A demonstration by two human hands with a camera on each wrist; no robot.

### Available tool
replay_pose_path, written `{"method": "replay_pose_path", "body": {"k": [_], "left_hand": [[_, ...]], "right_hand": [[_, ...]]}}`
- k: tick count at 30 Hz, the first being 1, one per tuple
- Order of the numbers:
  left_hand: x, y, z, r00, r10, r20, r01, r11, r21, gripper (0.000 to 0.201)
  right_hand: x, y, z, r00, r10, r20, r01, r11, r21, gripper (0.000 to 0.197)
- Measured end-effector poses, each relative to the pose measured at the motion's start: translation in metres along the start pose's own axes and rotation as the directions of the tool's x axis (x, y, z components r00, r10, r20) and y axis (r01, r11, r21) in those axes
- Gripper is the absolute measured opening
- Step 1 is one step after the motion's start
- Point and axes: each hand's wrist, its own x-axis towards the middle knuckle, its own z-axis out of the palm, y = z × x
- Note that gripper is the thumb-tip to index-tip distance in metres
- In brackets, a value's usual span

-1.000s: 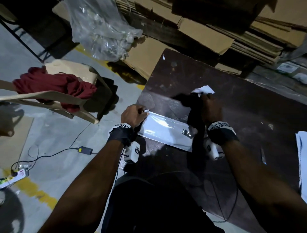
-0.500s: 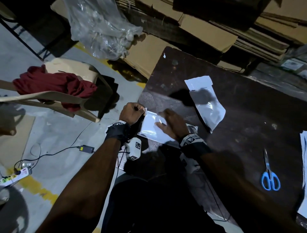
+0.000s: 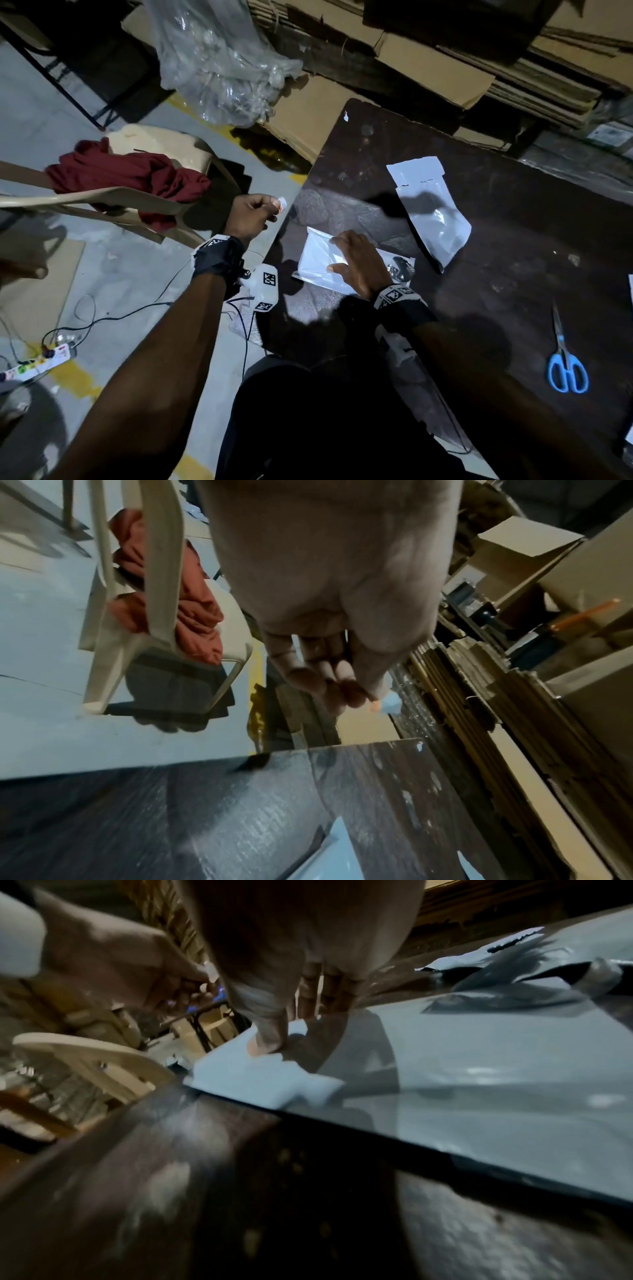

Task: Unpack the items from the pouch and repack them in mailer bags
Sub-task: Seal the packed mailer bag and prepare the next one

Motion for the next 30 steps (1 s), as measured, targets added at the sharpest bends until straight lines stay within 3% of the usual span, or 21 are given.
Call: {"method": "replay_pose_path", "body": {"k": [3, 6, 9, 15, 19, 22, 26, 30], "left_hand": [[-0.009, 0.009, 0.000, 0.988, 0.067, 0.138, -0.082, 0.991, 0.103, 0.018], [-0.020, 0.018, 0.012, 0.935, 0.197, 0.296, -0.263, 0.944, 0.200, 0.018], [-0.025, 0.022, 0.027, 0.903, 0.210, 0.375, -0.328, 0.900, 0.286, 0.016], [-0.042, 0.032, 0.045, 0.867, 0.208, 0.452, -0.417, 0.799, 0.434, 0.016], [-0.052, 0.030, 0.052, 0.885, 0.215, 0.414, -0.368, 0.867, 0.337, 0.012], [-0.062, 0.030, 0.060, 0.938, 0.182, 0.294, -0.242, 0.953, 0.180, 0.019], [-0.075, 0.031, 0.065, 0.947, 0.166, 0.274, -0.206, 0.971, 0.124, 0.023], [-0.082, 0.036, 0.064, 0.932, 0.219, 0.288, -0.252, 0.964, 0.083, 0.016]], "right_hand": [[0.007, 0.001, -0.007, 0.996, 0.039, -0.085, -0.026, 0.988, 0.149, 0.045], [0.013, -0.010, -0.023, 0.958, 0.231, -0.169, -0.148, 0.906, 0.396, 0.030], [0.016, -0.022, -0.035, 0.937, 0.307, -0.167, -0.171, 0.819, 0.548, 0.040], [0.000, -0.021, -0.040, 0.942, 0.261, -0.209, -0.116, 0.842, 0.528, 0.032], [-0.014, -0.016, -0.041, 0.932, 0.301, -0.203, -0.127, 0.794, 0.595, 0.010], [-0.023, -0.016, -0.043, 0.910, 0.363, -0.200, -0.131, 0.711, 0.691, 0.012], [-0.030, -0.021, -0.046, 0.889, 0.380, -0.256, -0.086, 0.687, 0.721, 0.005], [-0.034, -0.026, -0.050, 0.880, 0.380, -0.284, -0.096, 0.728, 0.679, 0.026]]}}
